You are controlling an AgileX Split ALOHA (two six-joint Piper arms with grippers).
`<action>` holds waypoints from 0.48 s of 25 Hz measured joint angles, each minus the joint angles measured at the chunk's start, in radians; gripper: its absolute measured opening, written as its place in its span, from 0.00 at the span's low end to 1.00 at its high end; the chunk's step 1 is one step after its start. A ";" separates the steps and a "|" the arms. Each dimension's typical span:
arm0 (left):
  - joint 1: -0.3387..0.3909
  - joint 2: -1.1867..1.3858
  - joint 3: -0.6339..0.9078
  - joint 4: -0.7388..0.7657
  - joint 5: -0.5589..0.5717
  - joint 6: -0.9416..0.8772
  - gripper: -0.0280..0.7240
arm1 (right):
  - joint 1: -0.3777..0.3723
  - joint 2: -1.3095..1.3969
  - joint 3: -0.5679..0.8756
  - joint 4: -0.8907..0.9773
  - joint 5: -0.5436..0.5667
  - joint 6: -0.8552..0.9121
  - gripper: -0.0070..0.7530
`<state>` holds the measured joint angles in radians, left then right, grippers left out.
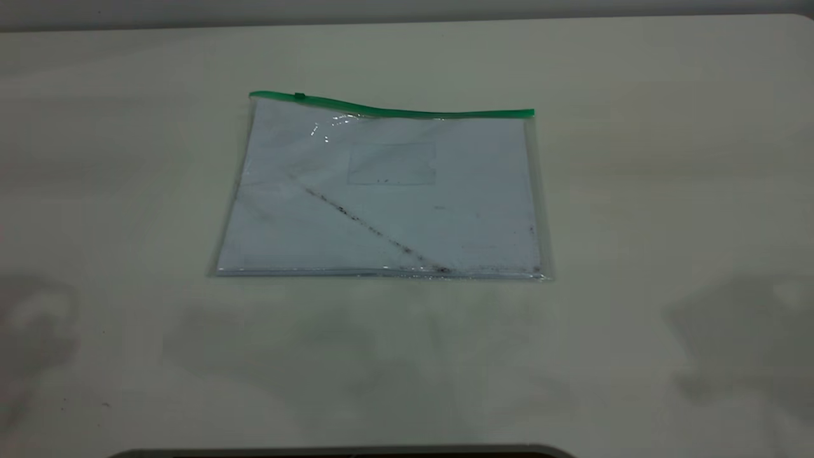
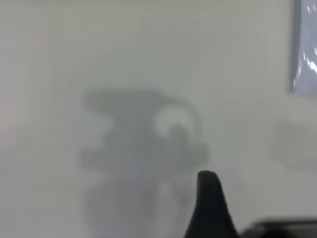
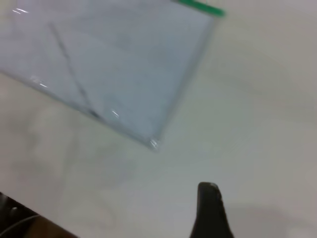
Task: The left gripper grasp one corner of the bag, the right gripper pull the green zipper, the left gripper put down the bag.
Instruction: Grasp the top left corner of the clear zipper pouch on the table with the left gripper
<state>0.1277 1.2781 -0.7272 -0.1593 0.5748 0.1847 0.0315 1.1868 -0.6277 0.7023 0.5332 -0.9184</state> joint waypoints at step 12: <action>0.000 0.600 -0.350 -0.474 -0.131 0.437 0.82 | 0.183 0.557 -0.364 0.350 -0.020 -0.288 0.76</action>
<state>0.1277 1.8780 -1.0773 -0.6330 0.4436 0.6212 0.2144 1.7435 -0.9919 1.0527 0.5136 -1.2065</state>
